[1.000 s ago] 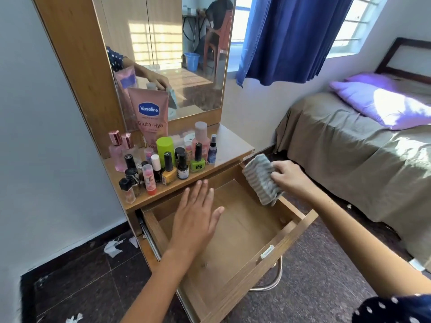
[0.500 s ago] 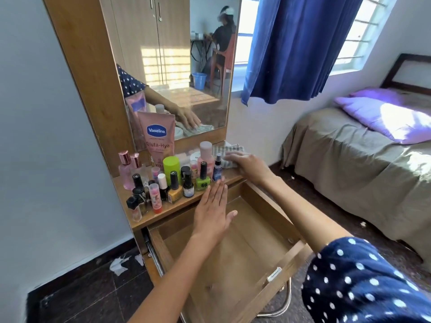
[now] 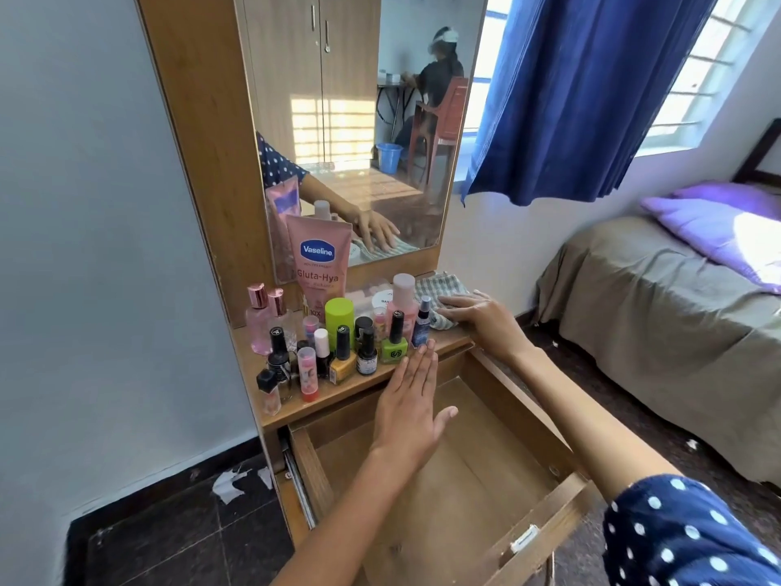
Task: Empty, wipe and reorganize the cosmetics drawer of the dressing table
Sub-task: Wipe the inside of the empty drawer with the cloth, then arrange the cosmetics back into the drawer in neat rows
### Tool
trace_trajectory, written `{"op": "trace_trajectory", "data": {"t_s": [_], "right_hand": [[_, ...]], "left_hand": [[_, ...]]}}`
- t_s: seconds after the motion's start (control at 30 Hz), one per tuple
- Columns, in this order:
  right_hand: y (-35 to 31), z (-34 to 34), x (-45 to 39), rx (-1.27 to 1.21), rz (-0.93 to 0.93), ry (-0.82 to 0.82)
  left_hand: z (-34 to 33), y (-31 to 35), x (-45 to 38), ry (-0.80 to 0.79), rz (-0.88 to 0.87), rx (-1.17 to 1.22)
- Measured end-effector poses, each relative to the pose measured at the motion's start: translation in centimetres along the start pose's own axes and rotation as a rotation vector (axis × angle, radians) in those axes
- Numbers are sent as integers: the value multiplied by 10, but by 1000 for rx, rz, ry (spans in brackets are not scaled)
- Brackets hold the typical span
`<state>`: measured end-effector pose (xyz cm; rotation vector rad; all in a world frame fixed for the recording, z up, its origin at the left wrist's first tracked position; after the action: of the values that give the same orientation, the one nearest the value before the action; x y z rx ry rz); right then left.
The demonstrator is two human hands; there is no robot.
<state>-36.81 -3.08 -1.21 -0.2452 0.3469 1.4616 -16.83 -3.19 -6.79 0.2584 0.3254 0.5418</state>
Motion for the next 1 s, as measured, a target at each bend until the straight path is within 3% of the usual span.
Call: {"op": "trace_trajectory", "data": {"t_s": [0.43,0.5,0.67,0.8,0.87,1.0], "right_hand": [[3,-8,18,-225,-67,-216],[-3,-5,18,-241,-88,-163],[-36,8,34,-215,-232,155],[-75,15,61,-162,-316,244],[-100,16,73,-204,-254,108],[-151,14,81,-195,84,-218]], "left_hand": [[0,4,1,-5,26,-47],[2,4,1,-4,10,-56],[13,1,20,72,-79,52],[32,-3,57,259,-116,183],[46,-9,79,381,-104,232],[74,-30,111,779,-35,275]]}}
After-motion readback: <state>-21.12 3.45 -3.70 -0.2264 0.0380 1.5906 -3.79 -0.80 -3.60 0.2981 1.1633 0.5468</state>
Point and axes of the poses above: each hand's wrist, its own x-axis away from the middle knuckle, its own z-axis out of the back of the hand, y = z × x, the point moved 1 cm from there along -x, towards the middle knuckle, and after that the axes turned 14 degrees about x, right-handed, at the moved point
